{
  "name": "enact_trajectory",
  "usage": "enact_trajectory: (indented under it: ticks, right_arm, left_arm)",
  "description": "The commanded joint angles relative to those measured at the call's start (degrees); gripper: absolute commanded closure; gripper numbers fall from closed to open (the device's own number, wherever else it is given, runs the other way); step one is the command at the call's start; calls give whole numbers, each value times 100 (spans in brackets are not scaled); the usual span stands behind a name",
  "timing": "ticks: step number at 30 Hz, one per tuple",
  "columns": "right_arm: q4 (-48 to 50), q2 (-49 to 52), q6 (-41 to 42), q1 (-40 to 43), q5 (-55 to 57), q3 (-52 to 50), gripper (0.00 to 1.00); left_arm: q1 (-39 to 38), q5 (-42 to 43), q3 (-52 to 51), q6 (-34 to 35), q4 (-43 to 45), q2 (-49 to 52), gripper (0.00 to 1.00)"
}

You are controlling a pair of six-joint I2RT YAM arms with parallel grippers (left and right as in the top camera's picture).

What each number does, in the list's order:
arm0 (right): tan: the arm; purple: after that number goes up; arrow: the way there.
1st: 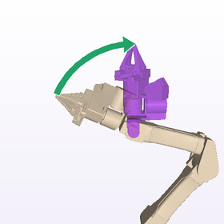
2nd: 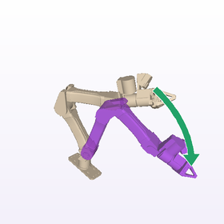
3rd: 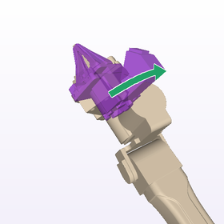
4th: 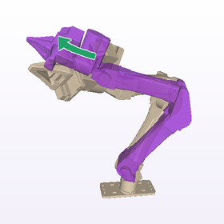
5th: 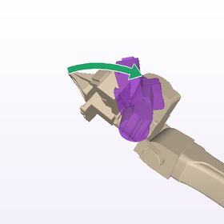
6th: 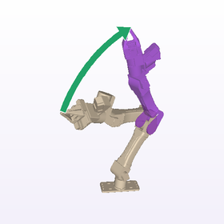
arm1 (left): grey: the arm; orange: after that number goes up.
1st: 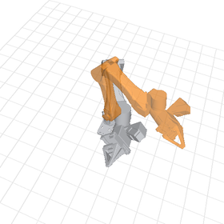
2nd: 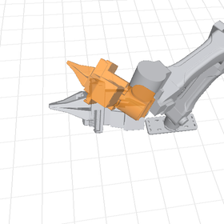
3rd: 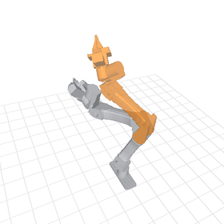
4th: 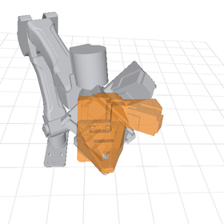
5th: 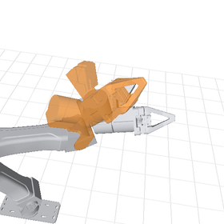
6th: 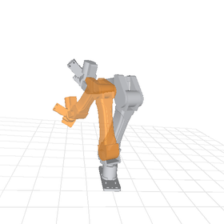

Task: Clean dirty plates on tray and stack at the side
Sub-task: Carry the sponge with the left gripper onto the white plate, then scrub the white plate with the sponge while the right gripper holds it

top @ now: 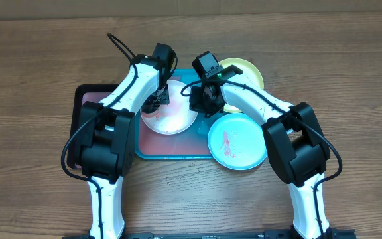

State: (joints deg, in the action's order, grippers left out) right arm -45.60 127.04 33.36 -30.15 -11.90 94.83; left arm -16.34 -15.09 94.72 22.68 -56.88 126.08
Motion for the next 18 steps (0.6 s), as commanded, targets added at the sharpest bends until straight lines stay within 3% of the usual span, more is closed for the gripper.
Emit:
enact_trajectory:
  ticks: [1, 6, 13, 18]
  right_arm:
    - [33, 103, 249, -9, -24, -4, 96]
    - [138, 103, 251, -9, -131, -4, 96]
    - [138, 103, 247, -2, -179, -4, 96]
    - [136, 103, 249, -2, -192, -4, 96]
  left_arm:
    - [74, 1252, -26, -824, -188, 208, 96]
    - [-79, 3036, -330, -2026, 92, 208, 96]
    - [-273, 3440, -730, -2098, 879, 208, 95]
    - [-232, 4843, -667, -2570, 977, 205, 96]
